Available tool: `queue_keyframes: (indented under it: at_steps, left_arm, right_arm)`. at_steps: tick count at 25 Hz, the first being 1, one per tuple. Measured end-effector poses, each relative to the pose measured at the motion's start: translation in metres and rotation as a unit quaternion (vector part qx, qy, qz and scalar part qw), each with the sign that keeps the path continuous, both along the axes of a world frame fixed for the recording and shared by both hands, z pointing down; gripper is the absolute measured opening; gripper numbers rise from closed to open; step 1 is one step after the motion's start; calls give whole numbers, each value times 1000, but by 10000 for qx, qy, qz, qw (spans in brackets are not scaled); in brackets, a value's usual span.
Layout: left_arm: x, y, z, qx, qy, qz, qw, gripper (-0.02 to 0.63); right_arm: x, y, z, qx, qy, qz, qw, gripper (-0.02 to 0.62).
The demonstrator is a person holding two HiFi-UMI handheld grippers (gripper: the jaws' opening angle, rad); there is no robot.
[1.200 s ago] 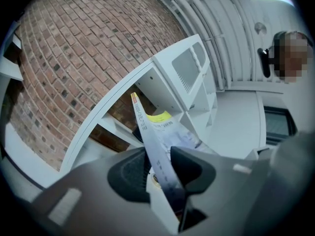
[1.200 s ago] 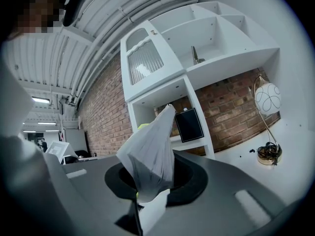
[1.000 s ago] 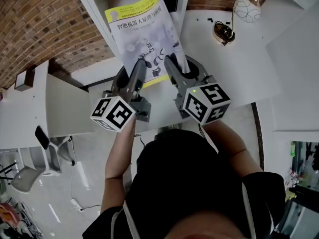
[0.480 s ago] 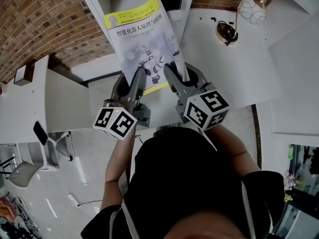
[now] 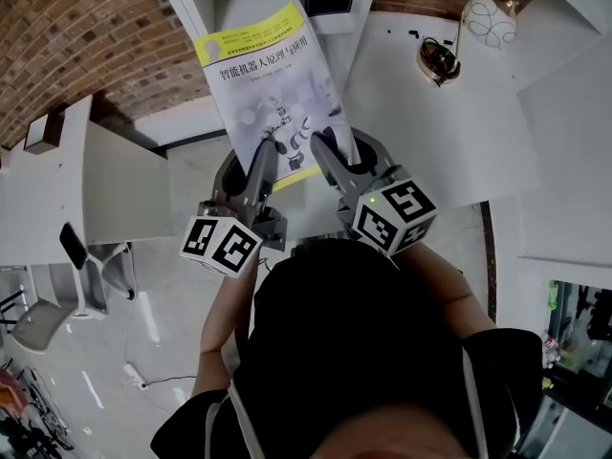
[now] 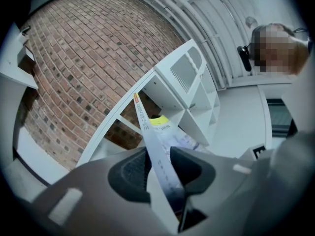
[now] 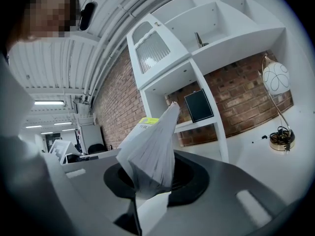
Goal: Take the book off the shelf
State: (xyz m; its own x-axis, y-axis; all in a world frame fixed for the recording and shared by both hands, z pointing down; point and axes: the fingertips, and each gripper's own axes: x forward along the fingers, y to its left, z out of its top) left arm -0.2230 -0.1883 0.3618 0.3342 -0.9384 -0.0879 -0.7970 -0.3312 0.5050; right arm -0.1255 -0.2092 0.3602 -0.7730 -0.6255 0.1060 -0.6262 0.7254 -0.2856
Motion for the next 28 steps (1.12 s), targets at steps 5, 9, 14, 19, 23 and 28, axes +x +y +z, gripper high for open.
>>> queue_keyframes:
  at_steps: [5,9,14,19,23,28]
  left_arm:
    - [0,-1,5,-99,58,-101,9999,123]
    - [-2,2,12,-137,54,-180,9997,121]
    - [-11,11,20,-186,54,-255,9995,121]
    - [-18,18,27,-270,111,-363,9989,120]
    - [-24,23,30,-325,134,-462,9983,118]
    - [-30,27,33,-354,127,-545,9978,118]
  right_arm:
    - [0,-2,4,-75,3,-90,9999,107]
    - [-3,-1,13,-91,33,-198,9998,110]
    - [-12,6,22,-149,58,-323,9994,114]
    - [-20,11,29,-223,87,-456,9987,115]
    - [-26,14,33,-282,101,-548,9980,115]
    - [-33,18,37,-302,112,-594,9977,117]
